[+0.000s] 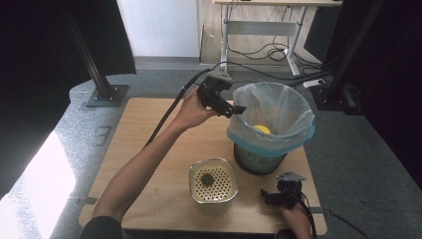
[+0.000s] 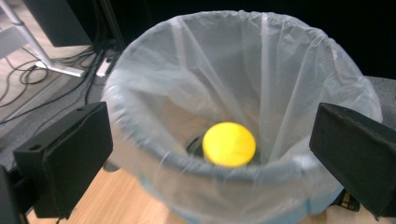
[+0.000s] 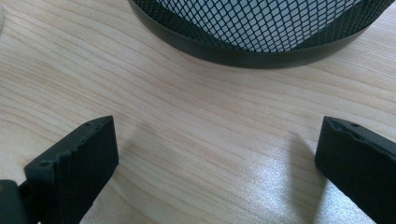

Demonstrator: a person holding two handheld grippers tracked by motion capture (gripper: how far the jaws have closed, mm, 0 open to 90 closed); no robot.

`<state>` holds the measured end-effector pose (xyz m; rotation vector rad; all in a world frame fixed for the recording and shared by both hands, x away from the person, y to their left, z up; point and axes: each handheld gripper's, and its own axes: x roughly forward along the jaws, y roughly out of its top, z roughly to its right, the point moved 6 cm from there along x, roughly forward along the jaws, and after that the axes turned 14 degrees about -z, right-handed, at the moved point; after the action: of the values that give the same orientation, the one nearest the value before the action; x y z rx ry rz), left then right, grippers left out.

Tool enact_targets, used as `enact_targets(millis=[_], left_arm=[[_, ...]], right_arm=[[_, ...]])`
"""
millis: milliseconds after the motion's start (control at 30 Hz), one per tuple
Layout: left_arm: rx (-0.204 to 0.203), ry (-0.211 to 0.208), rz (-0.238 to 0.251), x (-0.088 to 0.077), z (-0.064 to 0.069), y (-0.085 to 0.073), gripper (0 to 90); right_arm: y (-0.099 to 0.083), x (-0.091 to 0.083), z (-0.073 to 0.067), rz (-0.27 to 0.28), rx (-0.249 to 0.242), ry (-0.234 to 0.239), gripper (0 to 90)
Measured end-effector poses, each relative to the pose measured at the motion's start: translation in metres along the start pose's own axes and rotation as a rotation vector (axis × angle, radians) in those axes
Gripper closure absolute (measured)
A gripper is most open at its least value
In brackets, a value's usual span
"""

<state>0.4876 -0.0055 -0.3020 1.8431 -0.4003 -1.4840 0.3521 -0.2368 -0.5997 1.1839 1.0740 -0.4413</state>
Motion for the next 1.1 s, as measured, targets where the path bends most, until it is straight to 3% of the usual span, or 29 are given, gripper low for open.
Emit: enact_targets(millis=[133, 367, 633, 800, 1100], left_arm=[[-0.028, 0.017, 0.020, -0.011, -0.008, -0.019, 0.0], [-0.057, 0.072, 0.002, -0.025, -0.016, -0.061, 0.0], [-0.145, 0.095, 0.015, -0.036, -0.016, -0.131, 0.0], [-0.176, 0.146, -0.017, -0.037, -0.013, -0.175, 0.0], [-0.238, 0.178, -0.060, -0.026, 0.003, -0.247, 0.0]], right_arm=[[0.000, 0.000, 0.000, -0.001, 0.003, 0.000, 0.0], [0.000, 0.000, 0.000, 0.000, 0.002, -0.001, 0.0], [0.000, 0.000, 0.000, 0.002, 0.006, -0.003, 0.0], [0.001, 0.000, 0.000, 0.002, 0.006, -0.004, 0.0], [0.001, 0.000, 0.000, 0.002, 0.008, -0.005, 0.0]])
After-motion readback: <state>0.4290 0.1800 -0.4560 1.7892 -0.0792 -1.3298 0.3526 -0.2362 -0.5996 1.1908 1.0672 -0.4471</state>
